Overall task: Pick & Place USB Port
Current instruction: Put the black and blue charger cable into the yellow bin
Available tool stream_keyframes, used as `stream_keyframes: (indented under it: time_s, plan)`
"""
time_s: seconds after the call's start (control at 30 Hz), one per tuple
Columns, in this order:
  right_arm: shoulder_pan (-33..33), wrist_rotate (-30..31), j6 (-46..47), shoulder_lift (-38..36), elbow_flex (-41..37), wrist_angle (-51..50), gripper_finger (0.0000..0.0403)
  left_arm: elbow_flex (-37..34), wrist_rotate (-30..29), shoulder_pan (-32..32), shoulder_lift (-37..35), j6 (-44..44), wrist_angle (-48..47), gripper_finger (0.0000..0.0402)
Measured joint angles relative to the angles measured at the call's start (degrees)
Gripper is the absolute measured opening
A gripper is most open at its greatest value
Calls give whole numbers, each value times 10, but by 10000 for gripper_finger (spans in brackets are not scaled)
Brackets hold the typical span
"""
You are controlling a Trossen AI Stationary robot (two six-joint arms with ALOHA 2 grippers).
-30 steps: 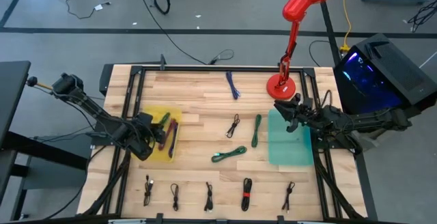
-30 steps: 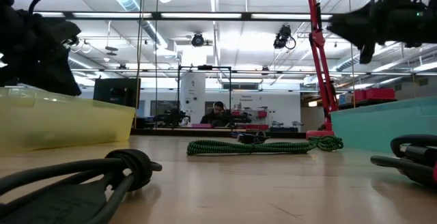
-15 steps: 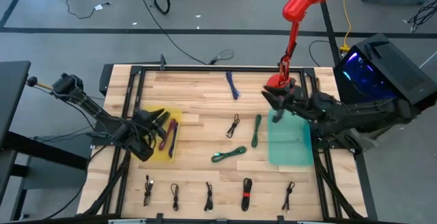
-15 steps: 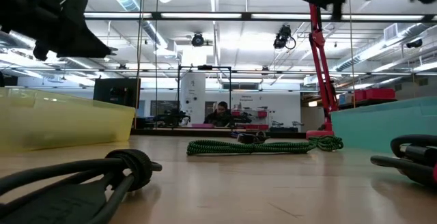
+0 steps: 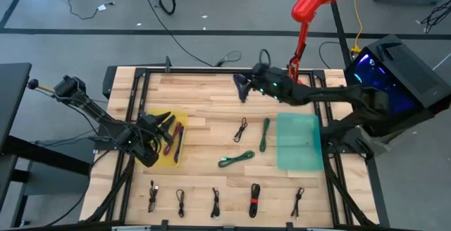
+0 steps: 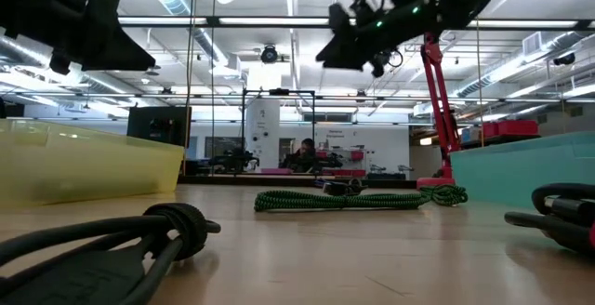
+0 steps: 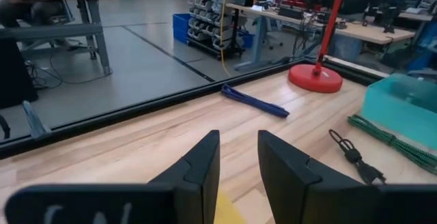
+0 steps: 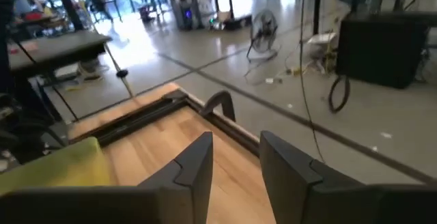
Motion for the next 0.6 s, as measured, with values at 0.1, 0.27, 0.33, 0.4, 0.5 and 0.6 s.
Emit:
stream_keyframes:
  time_s: [0.1,0.27,0.33,0.4,0.5,0.6]
  plan:
    - [-19,-7,0,47,22,-14,123,4,0,0,0,3,0,105]
    - [-45,-18,33,105,47,-43,124,14,1,0,0,14,-1,105]
    - [-52,-26,49,122,53,-55,123,18,1,0,0,27,0,105]
    - [-55,-27,59,138,56,-73,123,21,6,0,0,30,0,105]
    - [-56,-28,60,154,58,-92,123,24,15,0,0,30,0,105]
    - [-56,-28,68,163,58,-121,123,24,16,0,0,30,0,105]
